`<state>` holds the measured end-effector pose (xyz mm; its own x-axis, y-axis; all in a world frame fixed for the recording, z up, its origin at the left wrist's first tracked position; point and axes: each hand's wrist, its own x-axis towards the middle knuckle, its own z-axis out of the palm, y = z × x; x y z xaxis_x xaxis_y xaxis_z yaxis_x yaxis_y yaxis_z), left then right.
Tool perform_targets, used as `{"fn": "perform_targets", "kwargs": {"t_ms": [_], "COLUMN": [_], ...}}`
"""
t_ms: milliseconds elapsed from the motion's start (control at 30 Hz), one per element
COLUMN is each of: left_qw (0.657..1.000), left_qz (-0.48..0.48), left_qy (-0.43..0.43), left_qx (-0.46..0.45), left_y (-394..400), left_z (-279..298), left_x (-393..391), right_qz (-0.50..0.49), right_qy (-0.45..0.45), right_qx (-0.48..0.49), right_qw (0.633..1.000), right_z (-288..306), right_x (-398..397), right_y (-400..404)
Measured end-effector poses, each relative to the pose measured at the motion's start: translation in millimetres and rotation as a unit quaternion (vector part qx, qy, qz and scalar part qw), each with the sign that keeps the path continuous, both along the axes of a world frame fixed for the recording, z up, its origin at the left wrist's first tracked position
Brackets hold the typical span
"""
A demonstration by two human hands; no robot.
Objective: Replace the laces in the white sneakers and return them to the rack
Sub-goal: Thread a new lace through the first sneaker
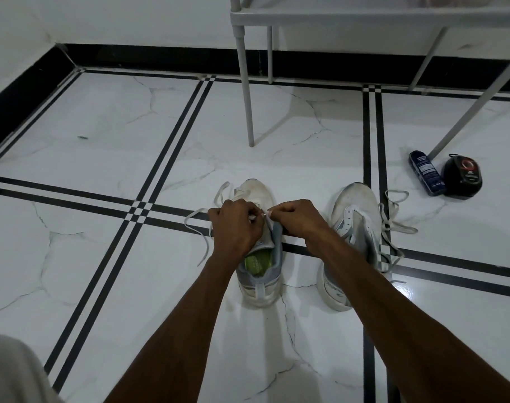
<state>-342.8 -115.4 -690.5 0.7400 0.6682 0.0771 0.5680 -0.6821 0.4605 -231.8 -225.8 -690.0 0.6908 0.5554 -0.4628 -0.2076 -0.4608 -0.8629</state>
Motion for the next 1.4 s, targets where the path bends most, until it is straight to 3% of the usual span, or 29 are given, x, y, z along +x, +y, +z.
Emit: {"fn": "perform_targets", "kwargs": {"t_ms": [100,400,700,1000,1400], "left_qw": [1.0,1.0,0.995,0.999,0.999], "left_qz": [-0.005,-0.014,0.018,-0.001,0.031], "left_qy": [0.011,0.018,-0.031,0.006,0.009], "left_qx": [0.012,0.022,-0.092,-0.043,-0.044], "left_y": [-0.9,-4.5,-2.0,1.0,-0.1], "left_z": [-1.4,-4.7,-5.7,-3.5,-0.9], "left_x": [0.4,-1.3,-4.2,-3.6,0.9], "right_qz": [0.024,-0.008,-0.026,-0.013,0.017], "right_qy": [-0.034,-0.023,0.041,0.053,-0.023], "right_qx": [-0.016,-0.006,0.018,0.02,0.0], "right_qw": [0.999,1.0,0.999,0.998,1.0], "right_z": [-0.7,-5.8,-6.3,-1.2,0.9], "right_x": [0.3,-2.1,-0.9,-1.7,-6.6], "right_y": [0.4,-0.3,0.4,0.1,1.0]}}
